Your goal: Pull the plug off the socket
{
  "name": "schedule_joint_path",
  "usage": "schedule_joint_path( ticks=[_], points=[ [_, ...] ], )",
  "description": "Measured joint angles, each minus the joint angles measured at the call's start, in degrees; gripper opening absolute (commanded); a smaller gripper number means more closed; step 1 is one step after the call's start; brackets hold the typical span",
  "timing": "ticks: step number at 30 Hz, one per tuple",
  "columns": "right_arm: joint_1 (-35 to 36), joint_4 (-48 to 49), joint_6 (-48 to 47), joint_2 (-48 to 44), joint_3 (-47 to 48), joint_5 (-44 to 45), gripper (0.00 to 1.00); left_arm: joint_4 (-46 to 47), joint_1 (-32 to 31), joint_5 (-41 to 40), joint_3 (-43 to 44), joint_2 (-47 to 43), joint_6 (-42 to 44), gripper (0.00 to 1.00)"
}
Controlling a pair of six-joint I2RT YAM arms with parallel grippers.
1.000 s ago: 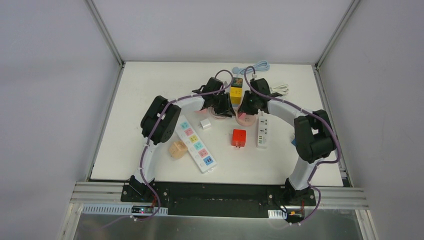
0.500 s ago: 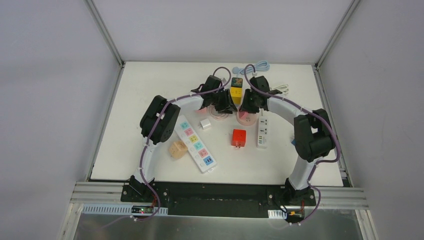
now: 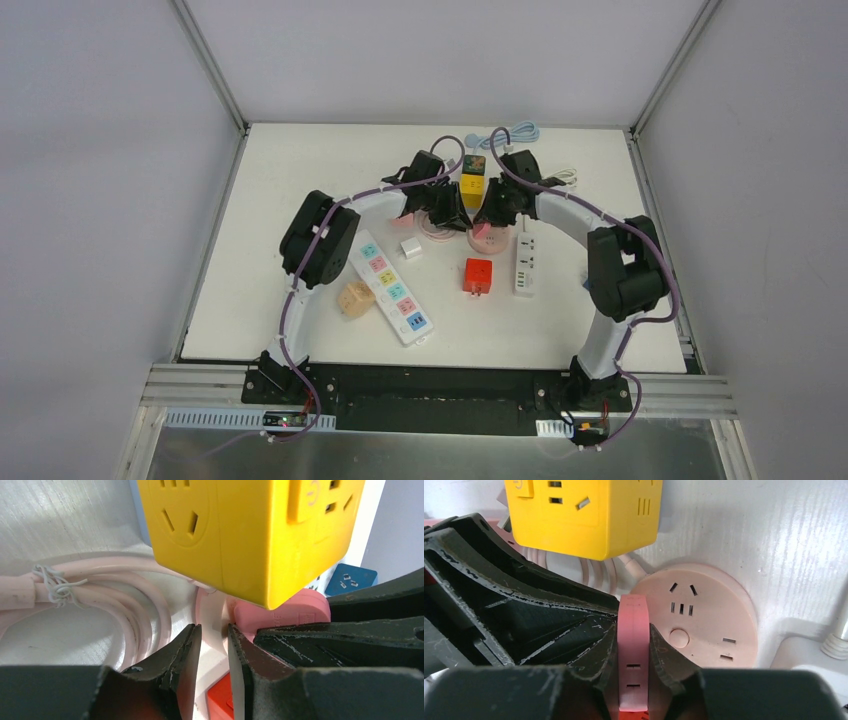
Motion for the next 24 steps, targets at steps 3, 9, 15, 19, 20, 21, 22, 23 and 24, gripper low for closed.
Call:
schedule_joint_path(
  ticks=[3,9,15,19,20,21,22,23,24],
  points=[
    [-0.9,0.7,0.5,0.2,0.0,-2.4,0.00,-1.6,0.1,0.7,1.1,0.1,1.5,0.27],
    [-2.7,1.7,2.3,0.2,-0.8,-7.2,0.00,-4.8,0.1,1.1,3.1,0.4,3.4,0.27],
    [-4.6,3.5,4.9,0.2,-1.9,-11.6,0.00,-8.0,0.1,1.1,5.3,0.8,4.2,0.26],
    [-5.4,6.4,6.8,0.2,-4.0,-14.2,0.00,-11.3,0.1,0.8,7.6,1.8,4.4,0.25],
    [-5.8,7.4,7.7,0.2,-4.8,-15.3,0.00,-12.3,0.0,0.6,8.1,2.2,4.4,0.24],
    [-6.1,8.0,8.2,0.2,-5.3,-15.8,0.00,-13.2,0.0,0.5,8.7,2.5,4.4,0.24],
    [-6.4,8.5,8.7,0.2,-5.7,-16.5,0.00,-14.0,0.0,0.5,9.2,2.7,4.4,0.24],
    [-6.8,9.0,9.2,0.2,-6.1,-17.0,0.00,-14.6,0.0,0.4,9.6,2.8,4.4,0.24],
    [-7.1,9.6,9.6,0.2,-6.4,-17.6,0.00,-15.3,0.0,0.3,10.2,3.0,4.4,0.24]
  ],
)
